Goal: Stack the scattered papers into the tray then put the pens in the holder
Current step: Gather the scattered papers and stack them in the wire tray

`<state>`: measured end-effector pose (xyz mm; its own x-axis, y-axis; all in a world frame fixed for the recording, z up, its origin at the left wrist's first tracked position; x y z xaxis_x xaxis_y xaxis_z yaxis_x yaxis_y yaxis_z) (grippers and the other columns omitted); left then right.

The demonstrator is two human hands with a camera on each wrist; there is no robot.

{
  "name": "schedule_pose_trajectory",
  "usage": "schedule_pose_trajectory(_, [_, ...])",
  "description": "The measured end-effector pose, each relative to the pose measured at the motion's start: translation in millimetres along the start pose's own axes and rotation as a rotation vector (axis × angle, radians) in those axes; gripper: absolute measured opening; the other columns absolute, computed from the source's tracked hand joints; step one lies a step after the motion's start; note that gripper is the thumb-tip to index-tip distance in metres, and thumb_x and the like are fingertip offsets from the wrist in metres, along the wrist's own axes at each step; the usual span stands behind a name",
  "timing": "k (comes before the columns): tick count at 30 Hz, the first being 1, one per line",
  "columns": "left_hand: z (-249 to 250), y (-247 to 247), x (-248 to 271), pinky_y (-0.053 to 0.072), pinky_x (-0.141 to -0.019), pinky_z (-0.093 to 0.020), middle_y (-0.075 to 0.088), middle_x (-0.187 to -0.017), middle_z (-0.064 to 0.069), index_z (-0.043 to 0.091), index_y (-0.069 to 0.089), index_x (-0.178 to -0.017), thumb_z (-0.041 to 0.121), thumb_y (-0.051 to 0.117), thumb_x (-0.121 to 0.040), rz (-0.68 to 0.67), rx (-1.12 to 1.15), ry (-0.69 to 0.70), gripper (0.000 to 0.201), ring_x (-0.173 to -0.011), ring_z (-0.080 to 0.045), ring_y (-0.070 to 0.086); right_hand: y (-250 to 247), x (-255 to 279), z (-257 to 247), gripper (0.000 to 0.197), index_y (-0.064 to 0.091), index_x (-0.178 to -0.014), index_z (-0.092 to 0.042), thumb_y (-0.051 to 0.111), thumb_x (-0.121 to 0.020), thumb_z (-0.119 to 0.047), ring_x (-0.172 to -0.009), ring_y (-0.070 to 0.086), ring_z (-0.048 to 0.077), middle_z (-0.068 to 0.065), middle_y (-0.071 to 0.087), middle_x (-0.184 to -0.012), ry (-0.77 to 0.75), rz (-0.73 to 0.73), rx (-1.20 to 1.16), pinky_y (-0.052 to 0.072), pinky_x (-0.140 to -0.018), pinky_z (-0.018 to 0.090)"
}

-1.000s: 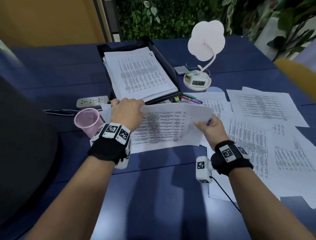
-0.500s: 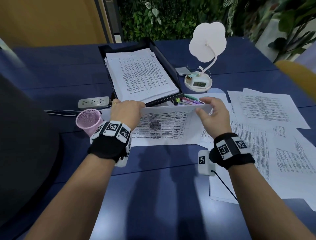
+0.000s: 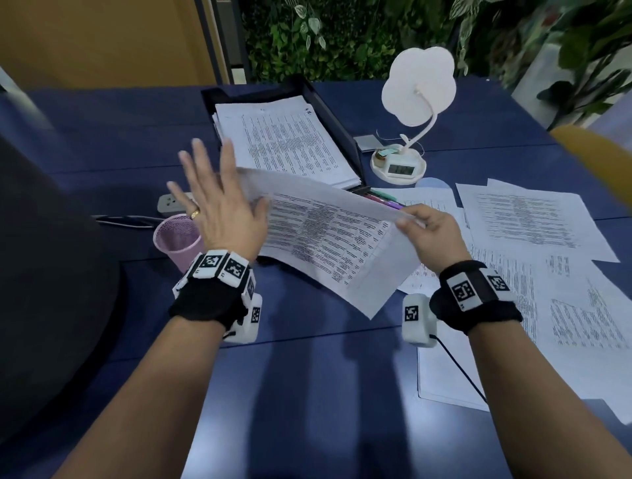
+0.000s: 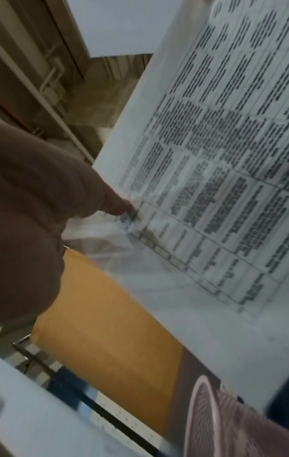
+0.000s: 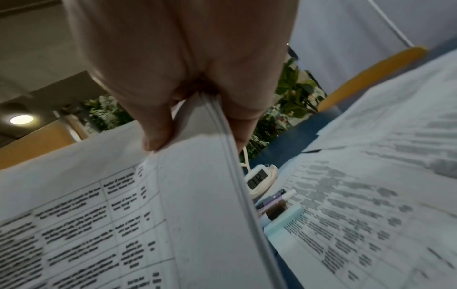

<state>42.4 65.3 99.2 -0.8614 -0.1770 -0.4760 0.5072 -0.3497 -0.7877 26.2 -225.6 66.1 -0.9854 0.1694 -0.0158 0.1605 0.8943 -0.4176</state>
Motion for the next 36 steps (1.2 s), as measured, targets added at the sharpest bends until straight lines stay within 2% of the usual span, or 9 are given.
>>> schedule_pose_trajectory(5, [-18.1,0.9,-0.8,-0.001,-0.113,-0.056,-0.002,-0.158,-0.017,0.013,0.002,-0.151,0.038,0.071,-0.075,0.035,0.24,-0.227,0.106,-0.145,-0.036,-0.001,2.3,-0.7,7.1,0.011,0.065,-0.086,-0.014,0.059,-0.09,-0.006,-0.064,0.061,0.009,-0.005,0.067,-0.073,0.15,0.06,-0.324,0.05,-0.066,0.025])
schedule_pose_trajectory(9, [-20.1,6.7,5.9,0.019,-0.115,-0.042,0.013,-0.154,-0.019,0.008,0.001,-0.15,0.027,0.075,-0.077,-0.049,0.502,-0.304,0.105,-0.14,-0.028,0.023,15.8,-5.7,6.5,0.011,0.065,-0.097,-0.013,0.055,-0.093,-0.009,-0.077,0.066,0.022,0.006,0.07,-0.09,0.302,0.061,-0.577,0.054,-0.074,0.037])
schedule_pose_trajectory(11, [-17.8,9.5,8.8,0.032,-0.107,-0.035,0.031,-0.147,-0.015,0.014,-0.001,-0.15,0.027,0.072,-0.081,-0.142,0.628,-0.404,0.102,-0.127,-0.024,0.044,26.0,-12.9,2.7,0.013,0.063,-0.1,-0.013,0.053,-0.094,-0.009,-0.075,0.068,0.018,0.004,0.071,-0.091,0.352,0.062,-0.688,0.057,-0.067,0.031])
schedule_pose_trajectory(14, [-18.8,17.9,10.8,0.045,-0.092,-0.031,0.061,-0.11,0.0,0.017,0.005,-0.151,0.033,0.066,-0.086,-0.34,0.703,-0.491,0.09,-0.096,-0.016,0.061,43.5,-28.8,-5.5,0.014,0.062,-0.104,-0.011,0.051,-0.095,-0.008,-0.08,0.068,0.019,0.006,0.07,-0.1,0.374,0.038,-0.756,0.058,-0.067,0.031])
schedule_pose_trajectory(19, [-29.1,28.4,6.0,0.05,-0.053,-0.026,0.067,-0.096,-0.009,0.022,0.024,-0.138,0.015,0.069,-0.083,-0.48,0.773,-0.506,0.071,-0.071,-0.019,0.062,68.7,-57.4,-20.2,0.017,0.059,-0.109,-0.01,0.049,-0.096,-0.007,-0.087,0.065,0.024,0.009,0.067,-0.104,0.371,0.026,-0.729,0.055,-0.079,0.039])
schedule_pose_trajectory(22, [-33.0,31.9,-6.8,0.054,-0.073,-0.037,0.065,-0.092,-0.006,0.028,0.044,-0.116,0.01,0.07,-0.079,-0.412,0.696,-0.421,0.048,-0.08,-0.024,0.064,79.6,-71.7,-29.6,0.018,0.062,-0.102,-0.015,0.048,-0.095,-0.005,-0.1,0.064,0.029,0.013,0.067,-0.114,0.365,0.01,-0.687,0.053,-0.089,0.046])
schedule_pose_trajectory(26, [-35.6,30.3,-34.8,0.043,-0.077,-0.027,0.06,-0.087,0.001,0.014,0.064,-0.104,0.014,0.062,-0.087,-0.28,0.382,-0.208,0.017,-0.07,-0.013,0.049,89.6,-89.4,-45.9,0.039,0.058,-0.113,-0.016,0.035,-0.09,0.006,-0.1,0.063,0.03,0.009,0.066,-0.113,0.312,-0.148,-0.492,0.055,-0.078,0.045])
schedule_pose_trajectory(29, [-38.5,33.6,-47.5,0.042,-0.089,-0.034,0.066,-0.108,-0.004,0.014,0.069,-0.106,0.023,0.06,-0.09,-0.219,0.165,-0.042,0.02,-0.094,-0.021,0.055,89.2,-105.0,-54.1,0.038,0.057,-0.112,-0.021,0.039,-0.088,0.003,-0.096,0.061,0.025,0.002,0.065,-0.114,0.228,-0.129,-0.206,0.056,-0.066,0.038])
schedule_pose_trajectory(36, [-37.9,49.3,-52.5,0.023,-0.101,-0.046,0.058,-0.121,-0.002,0.023,0.071,-0.107,0.035,0.05,-0.093,-0.257,-0.221,0.144,0.028,-0.124,-0.028,0.034,96.6,-130.5,-52.9,0.038,0.058,-0.118,-0.012,0.043,-0.088,0.006,-0.085,0.065,0.02,0.003,0.062,-0.112,0.135,-0.026,0.011,0.056,-0.046,0.023])
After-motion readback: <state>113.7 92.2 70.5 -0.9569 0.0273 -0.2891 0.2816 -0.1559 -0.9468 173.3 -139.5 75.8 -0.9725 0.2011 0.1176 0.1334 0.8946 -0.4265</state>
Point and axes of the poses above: each hand's wrist, its own x-axis away from the middle knuckle, its own y-axis out of the palm, z = x × y, the point moved 2 cm from there along -x, towards the middle knuckle
